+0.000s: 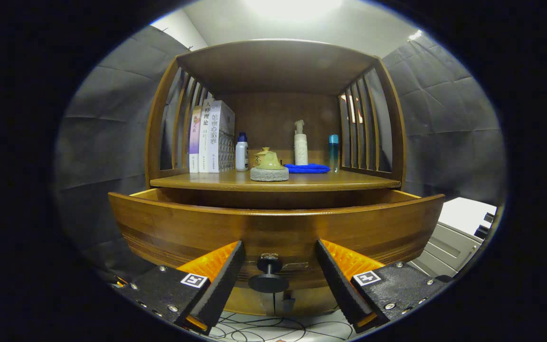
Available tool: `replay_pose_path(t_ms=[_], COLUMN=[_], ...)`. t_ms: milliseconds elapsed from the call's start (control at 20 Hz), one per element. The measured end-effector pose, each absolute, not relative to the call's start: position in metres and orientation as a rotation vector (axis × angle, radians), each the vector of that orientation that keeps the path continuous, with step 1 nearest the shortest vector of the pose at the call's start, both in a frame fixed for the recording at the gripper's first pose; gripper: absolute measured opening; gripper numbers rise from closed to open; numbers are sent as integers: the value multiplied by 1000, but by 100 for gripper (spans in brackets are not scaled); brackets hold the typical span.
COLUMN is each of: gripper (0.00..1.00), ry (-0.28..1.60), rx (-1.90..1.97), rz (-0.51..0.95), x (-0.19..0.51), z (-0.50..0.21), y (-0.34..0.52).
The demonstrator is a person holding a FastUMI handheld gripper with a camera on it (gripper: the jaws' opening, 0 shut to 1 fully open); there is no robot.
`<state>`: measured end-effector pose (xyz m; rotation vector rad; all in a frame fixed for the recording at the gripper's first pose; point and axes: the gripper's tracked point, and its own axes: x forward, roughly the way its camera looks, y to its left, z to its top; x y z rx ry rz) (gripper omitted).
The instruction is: Pull open the drawer, take out the items inside it, and place them on the countertop above the cabinet.
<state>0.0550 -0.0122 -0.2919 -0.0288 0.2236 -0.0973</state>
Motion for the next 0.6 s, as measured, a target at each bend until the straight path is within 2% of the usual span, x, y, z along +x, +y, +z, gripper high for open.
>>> replay_pose_path(t_ms=[600], gripper=[96], ry=[259], rx=[6], rz=[-91], x=[121], z=[-311], y=[-22])
